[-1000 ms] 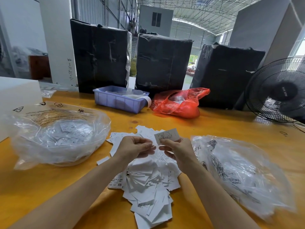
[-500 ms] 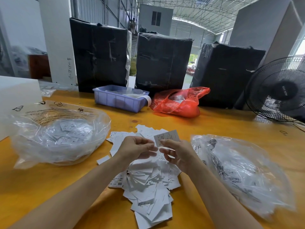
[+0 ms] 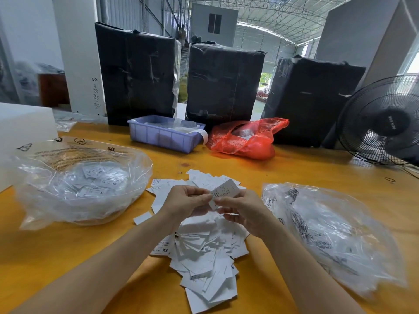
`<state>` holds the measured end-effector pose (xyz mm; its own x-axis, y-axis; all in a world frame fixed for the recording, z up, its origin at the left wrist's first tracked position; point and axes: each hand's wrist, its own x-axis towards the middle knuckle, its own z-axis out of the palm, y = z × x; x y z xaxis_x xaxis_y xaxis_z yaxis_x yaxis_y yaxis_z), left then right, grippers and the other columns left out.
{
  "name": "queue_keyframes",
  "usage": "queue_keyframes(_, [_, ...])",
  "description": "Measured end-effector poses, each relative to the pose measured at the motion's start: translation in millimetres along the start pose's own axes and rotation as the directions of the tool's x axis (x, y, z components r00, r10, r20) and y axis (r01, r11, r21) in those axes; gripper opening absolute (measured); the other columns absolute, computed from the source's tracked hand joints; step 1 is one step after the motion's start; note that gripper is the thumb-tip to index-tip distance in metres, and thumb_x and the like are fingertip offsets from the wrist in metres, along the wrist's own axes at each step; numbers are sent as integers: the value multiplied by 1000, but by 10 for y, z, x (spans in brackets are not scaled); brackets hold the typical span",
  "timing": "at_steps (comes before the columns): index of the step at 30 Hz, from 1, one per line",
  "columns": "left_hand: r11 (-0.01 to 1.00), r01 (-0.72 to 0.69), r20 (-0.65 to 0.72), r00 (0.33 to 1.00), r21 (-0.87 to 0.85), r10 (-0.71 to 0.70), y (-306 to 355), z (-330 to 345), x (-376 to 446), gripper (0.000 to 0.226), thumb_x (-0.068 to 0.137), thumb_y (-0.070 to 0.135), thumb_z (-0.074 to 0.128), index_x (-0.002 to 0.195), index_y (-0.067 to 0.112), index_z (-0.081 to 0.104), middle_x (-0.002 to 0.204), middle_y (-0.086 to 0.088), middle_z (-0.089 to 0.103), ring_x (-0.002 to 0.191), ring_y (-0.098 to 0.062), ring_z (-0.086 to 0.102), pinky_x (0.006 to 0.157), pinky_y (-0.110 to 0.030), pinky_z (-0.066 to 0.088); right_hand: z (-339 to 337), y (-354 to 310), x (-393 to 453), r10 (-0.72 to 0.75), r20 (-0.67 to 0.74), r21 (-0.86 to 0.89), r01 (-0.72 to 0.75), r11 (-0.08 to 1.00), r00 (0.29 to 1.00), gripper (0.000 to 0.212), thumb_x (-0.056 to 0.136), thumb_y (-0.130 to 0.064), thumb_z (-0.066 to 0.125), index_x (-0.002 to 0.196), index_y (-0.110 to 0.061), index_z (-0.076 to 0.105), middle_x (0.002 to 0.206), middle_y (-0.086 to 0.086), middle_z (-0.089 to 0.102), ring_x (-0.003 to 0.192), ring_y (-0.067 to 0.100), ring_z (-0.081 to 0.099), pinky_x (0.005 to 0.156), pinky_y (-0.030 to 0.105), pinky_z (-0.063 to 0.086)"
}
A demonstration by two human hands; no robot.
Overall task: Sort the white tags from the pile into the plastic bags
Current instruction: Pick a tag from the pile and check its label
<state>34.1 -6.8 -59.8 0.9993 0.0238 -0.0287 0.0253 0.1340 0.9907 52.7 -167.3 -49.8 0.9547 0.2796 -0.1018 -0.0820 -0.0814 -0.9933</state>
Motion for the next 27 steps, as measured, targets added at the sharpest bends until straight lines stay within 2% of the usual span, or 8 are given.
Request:
queue_keyframes(3, [999, -16, -15, 1000, -42, 15, 6, -5, 3, 9, 83, 3, 67, 91, 1, 69, 83, -14, 73, 67, -18, 71, 61, -23, 58, -11, 1, 38, -104, -150, 106, 120, 987, 983, 16, 85, -11, 67, 100, -10, 61, 80, 7, 67, 65, 14, 62, 60, 24, 49])
queue_keyframes(6, [998, -10, -41, 999, -70, 7, 0, 5, 6, 15, 84, 8, 67, 96, -1, 68, 89, -16, 72, 70, -19, 71, 61, -21, 57, -8, 14, 56, -218, -247, 87, 246, 965, 944, 23, 83, -1, 68, 104, -9, 61, 72, 7, 65, 59, 13, 62, 57, 21, 52])
queue_keyframes(8, [997, -15, -98, 995, -82, 7, -12, 27, 11, 17, 85, 12, 67, 94, -3, 68, 87, -16, 71, 70, -19, 69, 58, -21, 57, 27, 37, 49, -271, -218, 8, 279, 960, 938, 21, 82, 0, 68, 103, -5, 65, 68, 7, 64, 55, 11, 61, 56, 19, 52])
queue_keyframes(11, [999, -28, -191, 981, -35, 21, -30, 33, 24, 17, 84, 18, 69, 88, 1, 71, 77, -9, 69, 65, -15, 64, 53, -21, 53, 107, 59, 27, -311, -145, -130, 293, 947, 939, 4, 84, -4, 67, 87, -5, 70, 66, 8, 66, 51, 9, 60, 52, 17, 49])
queue_keyframes(13, [1000, -15, -223, 975, -11, 12, -41, 17, 30, 16, 83, 22, 71, 85, 6, 72, 73, -7, 68, 65, -15, 62, 57, -24, 51, 137, 63, 20, -318, -124, -170, 295, 940, 940, 8, 85, -5, 67, 78, -8, 70, 68, 9, 67, 51, 8, 61, 52, 16, 48])
queue_keyframes(19, [998, -23, -267, 964, -58, 7, -28, 30, 33, 11, 82, 21, 72, 81, 10, 71, 73, -6, 68, 65, -15, 63, 54, -21, 50, 181, 43, -12, -330, -131, -147, 311, 939, 935, 6, 84, -10, 69, 85, -15, 69, 71, 6, 68, 52, 9, 62, 52, 17, 48])
queue_keyframes(24, [997, -52, -305, 952, -60, 32, -37, 13, 36, 11, 81, 20, 73, 82, 9, 72, 84, -13, 69, 76, -24, 64, 70, -33, 55, 226, 17, -47, -379, -75, -212, 356, 910, 923, 6, 82, -14, 72, 78, -18, 73, 67, -4, 70, 53, 7, 61, 51, 13, 44])
queue_keyframes(27, [996, -35, -296, 955, -84, 9, -38, 10, 42, 11, 80, 19, 73, 82, 9, 72, 87, -15, 70, 78, -26, 66, 73, -36, 55, 212, 13, -62, -328, -72, -145, 315, 938, 942, 6, 79, -12, 74, 84, -14, 73, 67, -2, 70, 57, 9, 64, 54, 16, 48])
